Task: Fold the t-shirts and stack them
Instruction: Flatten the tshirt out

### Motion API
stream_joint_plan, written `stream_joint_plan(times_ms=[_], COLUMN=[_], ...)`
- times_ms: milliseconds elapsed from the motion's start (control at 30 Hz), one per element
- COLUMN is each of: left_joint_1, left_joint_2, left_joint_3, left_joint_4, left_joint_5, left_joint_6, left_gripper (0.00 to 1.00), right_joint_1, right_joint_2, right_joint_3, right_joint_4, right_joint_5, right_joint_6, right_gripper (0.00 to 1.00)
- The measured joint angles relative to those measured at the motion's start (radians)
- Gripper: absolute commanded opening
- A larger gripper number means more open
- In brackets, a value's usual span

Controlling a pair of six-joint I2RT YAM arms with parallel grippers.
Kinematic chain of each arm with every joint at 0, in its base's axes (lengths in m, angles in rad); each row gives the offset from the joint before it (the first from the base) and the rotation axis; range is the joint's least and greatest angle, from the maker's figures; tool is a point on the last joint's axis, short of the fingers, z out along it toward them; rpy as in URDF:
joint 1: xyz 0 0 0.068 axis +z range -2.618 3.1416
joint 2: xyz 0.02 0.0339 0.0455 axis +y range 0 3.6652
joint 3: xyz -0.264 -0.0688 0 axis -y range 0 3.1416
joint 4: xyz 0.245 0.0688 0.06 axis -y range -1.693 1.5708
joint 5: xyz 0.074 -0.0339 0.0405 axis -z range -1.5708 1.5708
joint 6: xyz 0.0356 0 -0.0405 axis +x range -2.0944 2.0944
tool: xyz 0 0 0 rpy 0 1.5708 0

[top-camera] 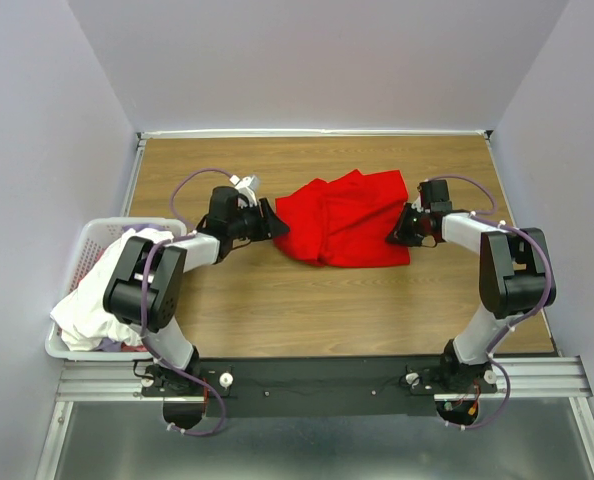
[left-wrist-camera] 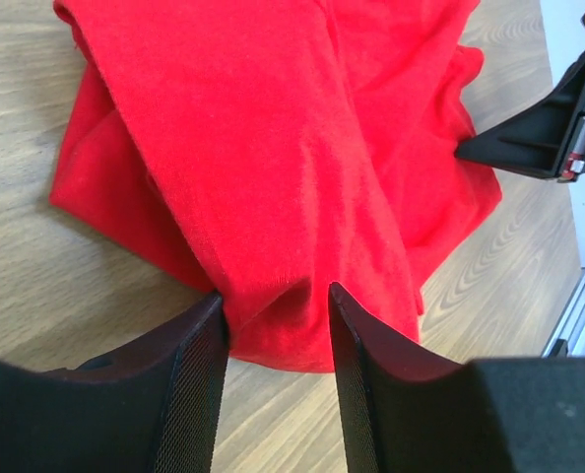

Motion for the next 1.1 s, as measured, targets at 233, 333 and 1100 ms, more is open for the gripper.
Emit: stream_joint_plan(times_ms=[233,333,1100], left_joint_1=[0.0,0.0,0.026], left_joint_2=[-0.08,-0.089,-0.43], left_joint_3=[-0.009,-0.013,-0.107], left_joint_4=[-0.033,-0.04,-0.547], left_joint_5=[0.0,0.0,-0.198], left_joint_6=[0.0,-0.001,0.008], left_gripper=[0.35,0.23,0.0], right_joint_1=[0.0,0.0,0.0], right_joint_2=[0.0,0.0,-0.002], right_joint_3=[-0.002,-0.004,-0.011], right_joint_4=[0.005,0.009,0.023], right_joint_5=[-0.002,-0.003,0.003], right_joint_6=[0.0,0.0,0.004], right_gripper=[0.22,0.21,0.19])
